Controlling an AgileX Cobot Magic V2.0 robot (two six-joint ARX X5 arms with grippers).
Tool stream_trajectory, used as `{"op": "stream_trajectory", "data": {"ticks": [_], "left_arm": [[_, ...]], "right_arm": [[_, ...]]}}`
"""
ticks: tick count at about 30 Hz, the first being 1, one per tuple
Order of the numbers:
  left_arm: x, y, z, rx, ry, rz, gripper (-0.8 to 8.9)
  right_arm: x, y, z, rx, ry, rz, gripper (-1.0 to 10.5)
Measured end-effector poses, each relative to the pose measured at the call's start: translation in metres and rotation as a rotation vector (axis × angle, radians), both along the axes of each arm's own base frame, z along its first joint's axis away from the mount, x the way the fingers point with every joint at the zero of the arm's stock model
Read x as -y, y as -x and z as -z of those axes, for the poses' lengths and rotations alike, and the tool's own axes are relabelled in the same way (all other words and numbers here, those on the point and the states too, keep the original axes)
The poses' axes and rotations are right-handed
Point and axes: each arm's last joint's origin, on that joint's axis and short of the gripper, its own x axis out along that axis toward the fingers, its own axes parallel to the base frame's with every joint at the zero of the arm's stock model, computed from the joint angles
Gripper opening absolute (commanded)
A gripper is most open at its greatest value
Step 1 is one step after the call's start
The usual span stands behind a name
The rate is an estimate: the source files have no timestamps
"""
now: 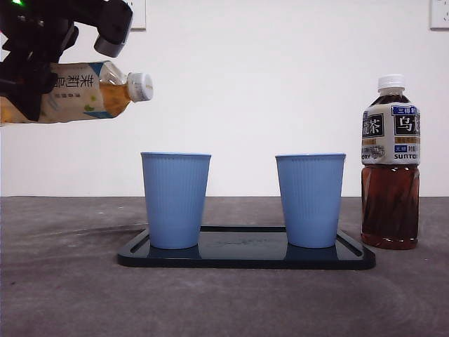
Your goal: Pour the drink into the cup
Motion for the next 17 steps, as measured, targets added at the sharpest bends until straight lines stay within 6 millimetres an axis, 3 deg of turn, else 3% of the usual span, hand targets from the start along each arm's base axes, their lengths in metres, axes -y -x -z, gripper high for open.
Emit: {"op": "stream_trajectory", "data": {"ticks": [17], "left_arm": [[0.0109, -0.0051, 0.0075, 0.009, -0.064, 0.02, 2.14]], "right_arm": [[-0.0005, 0.0003, 0.0, 0.001, 0.001, -0.02, 4.2]]}}
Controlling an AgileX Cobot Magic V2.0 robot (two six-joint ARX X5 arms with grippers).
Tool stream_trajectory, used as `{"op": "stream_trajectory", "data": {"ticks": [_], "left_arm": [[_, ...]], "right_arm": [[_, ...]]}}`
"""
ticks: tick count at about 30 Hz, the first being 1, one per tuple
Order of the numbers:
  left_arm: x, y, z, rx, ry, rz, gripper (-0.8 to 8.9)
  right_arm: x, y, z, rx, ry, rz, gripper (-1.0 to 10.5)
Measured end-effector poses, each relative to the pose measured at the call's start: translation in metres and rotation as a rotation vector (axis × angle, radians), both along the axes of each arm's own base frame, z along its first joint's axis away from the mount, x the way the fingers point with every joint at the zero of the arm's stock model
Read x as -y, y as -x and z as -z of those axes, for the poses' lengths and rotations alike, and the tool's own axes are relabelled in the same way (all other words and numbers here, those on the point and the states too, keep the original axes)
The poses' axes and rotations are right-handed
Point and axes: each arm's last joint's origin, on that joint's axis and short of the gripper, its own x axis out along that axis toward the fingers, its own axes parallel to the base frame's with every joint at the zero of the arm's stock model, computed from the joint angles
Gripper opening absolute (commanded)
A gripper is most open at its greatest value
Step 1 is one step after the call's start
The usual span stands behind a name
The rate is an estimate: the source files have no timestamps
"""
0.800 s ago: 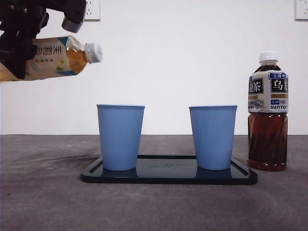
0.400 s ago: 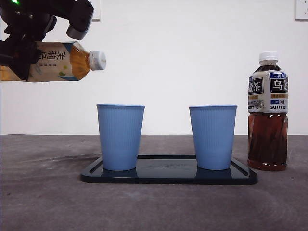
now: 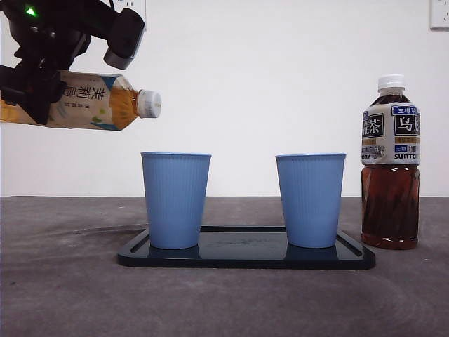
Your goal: Pour the drink into the cup
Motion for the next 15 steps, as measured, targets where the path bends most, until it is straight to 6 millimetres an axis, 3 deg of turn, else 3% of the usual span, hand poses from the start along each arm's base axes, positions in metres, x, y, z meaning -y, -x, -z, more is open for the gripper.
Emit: {"op": "stream_trajectory", "data": {"ticks": [15], "left_arm": [[0.0015, 0.0005, 0.0002, 0.002, 0.001, 0.005, 2.14]], "right_arm": [[0.0, 0.0, 0.0, 0.0, 0.0, 0.0, 4.2]]}}
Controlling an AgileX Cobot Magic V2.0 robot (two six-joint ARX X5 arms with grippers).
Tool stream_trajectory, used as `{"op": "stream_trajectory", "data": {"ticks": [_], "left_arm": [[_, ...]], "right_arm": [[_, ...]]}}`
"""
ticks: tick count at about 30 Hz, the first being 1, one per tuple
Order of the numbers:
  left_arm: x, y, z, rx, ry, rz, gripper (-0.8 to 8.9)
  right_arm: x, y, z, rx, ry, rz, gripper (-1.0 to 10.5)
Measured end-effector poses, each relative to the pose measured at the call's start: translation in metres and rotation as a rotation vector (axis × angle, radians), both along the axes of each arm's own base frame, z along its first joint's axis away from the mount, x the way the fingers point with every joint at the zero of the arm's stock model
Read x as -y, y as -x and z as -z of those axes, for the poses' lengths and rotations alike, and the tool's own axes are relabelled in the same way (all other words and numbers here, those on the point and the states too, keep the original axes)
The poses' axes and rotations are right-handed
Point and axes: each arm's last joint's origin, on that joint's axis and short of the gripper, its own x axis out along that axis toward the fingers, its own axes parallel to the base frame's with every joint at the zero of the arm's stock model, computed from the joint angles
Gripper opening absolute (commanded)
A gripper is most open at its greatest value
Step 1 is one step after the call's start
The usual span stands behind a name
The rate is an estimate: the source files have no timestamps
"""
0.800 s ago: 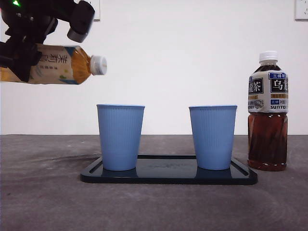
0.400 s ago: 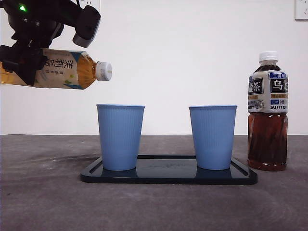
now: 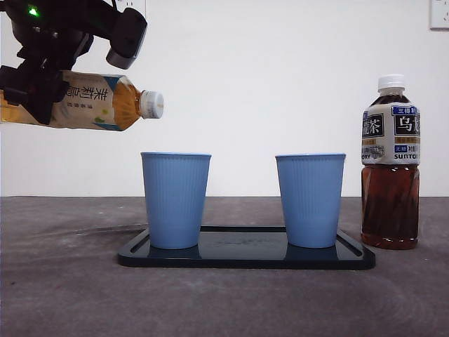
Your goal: Pour the drink into the cup
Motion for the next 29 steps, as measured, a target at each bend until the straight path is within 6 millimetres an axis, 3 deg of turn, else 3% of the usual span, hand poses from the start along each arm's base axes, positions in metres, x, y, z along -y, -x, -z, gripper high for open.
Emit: {"op": "stream_trajectory", "data": {"ticks": [7, 13, 17, 23, 29], "left_arm": [[0.0, 0.0, 0.0, 0.007, 0.011, -0.007, 2.15], [0.0, 0.002, -0.003, 0.036, 0.179, -0.052, 2.15], [-0.008, 0.014, -0.023, 0.078, 0.441, -0.077, 2.15], [-0.04, 0.035, -0.061, 0.138, 0.981, -0.174, 2.12], [-0.062, 0.048, -0.074, 0.189, 1.382, -0.168, 2.13]], "right_arm": [[0.0, 0.0, 0.0, 0.0, 0.0, 0.0, 4.2], [0.0, 0.0, 0.0, 0.0, 0.0, 0.0, 4.2], [0.0, 0.0, 0.0, 0.0, 0.0, 0.0, 4.2], [0.0, 0.0, 0.0, -0.003, 0.001, 0.0, 4.2], [0.0, 0.0, 0.001, -0.006, 0.002, 0.0, 4.2]]}}
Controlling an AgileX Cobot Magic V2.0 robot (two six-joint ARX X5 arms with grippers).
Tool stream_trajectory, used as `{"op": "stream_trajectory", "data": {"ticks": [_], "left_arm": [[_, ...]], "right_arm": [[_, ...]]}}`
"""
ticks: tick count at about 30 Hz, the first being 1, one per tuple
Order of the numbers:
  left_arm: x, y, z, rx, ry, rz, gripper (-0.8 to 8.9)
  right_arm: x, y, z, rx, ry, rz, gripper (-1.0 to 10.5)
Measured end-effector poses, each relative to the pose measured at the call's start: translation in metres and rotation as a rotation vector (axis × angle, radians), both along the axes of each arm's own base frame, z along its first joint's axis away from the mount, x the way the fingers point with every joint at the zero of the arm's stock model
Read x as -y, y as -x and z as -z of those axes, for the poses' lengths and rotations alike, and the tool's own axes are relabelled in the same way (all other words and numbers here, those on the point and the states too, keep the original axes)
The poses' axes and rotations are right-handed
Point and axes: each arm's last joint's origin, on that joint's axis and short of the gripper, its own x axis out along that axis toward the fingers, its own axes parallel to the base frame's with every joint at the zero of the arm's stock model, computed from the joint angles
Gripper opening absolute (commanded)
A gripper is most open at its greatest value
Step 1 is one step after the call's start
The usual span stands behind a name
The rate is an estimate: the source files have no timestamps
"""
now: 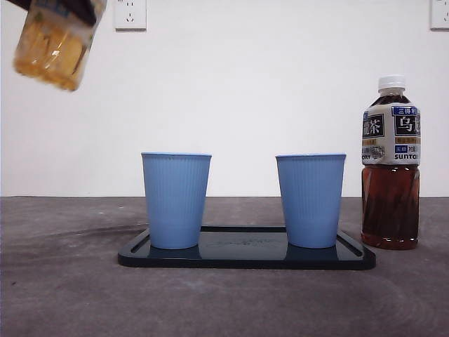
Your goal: Pour the drink into the cup
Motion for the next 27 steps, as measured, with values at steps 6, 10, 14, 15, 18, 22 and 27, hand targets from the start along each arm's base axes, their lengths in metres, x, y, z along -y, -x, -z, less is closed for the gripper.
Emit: {"op": "stream_trajectory", "data": {"ticks": [6, 10, 14, 15, 18, 22, 27], "left_arm": [[-0.011, 0.01, 0.03, 0.049, 0.161, -0.064, 2.13], [-0.01, 0.007, 0.061, 0.051, 0.227, -0.086, 2.13], [-0.007, 0.001, 0.087, 0.078, 0.294, -0.095, 2.13], [-0.007, -0.001, 0.093, 0.079, 0.301, -0.098, 2.13], [-0.007, -0.007, 0.111, 0.058, 0.308, -0.121, 2.13], [-0.008, -0.018, 0.134, 0.03, 0.313, -0.155, 2.13], [-0.005, -0.036, 0.148, 0.039, 0.324, -0.174, 2.13]], "right_arm": [[0.0, 0.0, 0.0, 0.0, 0.0, 0.0, 4.2], [0.0, 0.0, 0.0, 0.0, 0.0, 0.0, 4.2], [0.0, 0.0, 0.0, 0.0, 0.0, 0.0, 4.2], [0.0, 0.0, 0.0, 0.0, 0.0, 0.0, 4.2], [0.0, 0.0, 0.0, 0.0, 0.0, 0.0, 4.2], [0.0, 0.0, 0.0, 0.0, 0.0, 0.0, 4.2], [0.0, 0.0, 0.0, 0.0, 0.0, 0.0, 4.2]]}}
